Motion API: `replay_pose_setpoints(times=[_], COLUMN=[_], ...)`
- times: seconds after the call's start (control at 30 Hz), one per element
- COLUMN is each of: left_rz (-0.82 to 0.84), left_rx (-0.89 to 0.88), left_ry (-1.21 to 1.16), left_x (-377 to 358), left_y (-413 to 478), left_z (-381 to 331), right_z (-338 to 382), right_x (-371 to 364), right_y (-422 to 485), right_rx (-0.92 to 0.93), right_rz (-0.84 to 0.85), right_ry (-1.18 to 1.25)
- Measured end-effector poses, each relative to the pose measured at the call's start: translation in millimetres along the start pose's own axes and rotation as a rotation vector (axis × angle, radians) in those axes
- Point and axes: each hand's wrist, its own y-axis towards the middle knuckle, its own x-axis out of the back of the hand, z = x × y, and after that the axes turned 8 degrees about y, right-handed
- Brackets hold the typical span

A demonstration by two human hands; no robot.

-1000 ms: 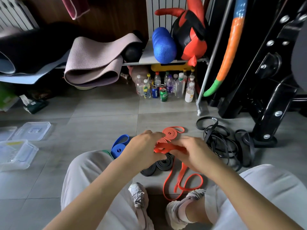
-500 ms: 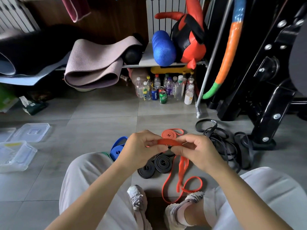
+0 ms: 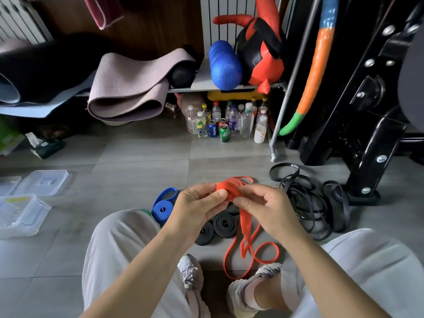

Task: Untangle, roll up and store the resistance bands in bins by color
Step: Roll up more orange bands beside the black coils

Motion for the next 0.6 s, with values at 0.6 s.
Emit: replay_pose_setpoints(times=[0.6], left_rz=[0.068], left_rx=[-0.294], left_ry=[1.438], left_x=[4.8], left_y=[-1.6], left_z=[-32.1], right_z=[-1.0], right_x=[-1.9], right_y=[14.9], right_rx=[0.164], right_rz=[0.306], right_ry=[-0.790])
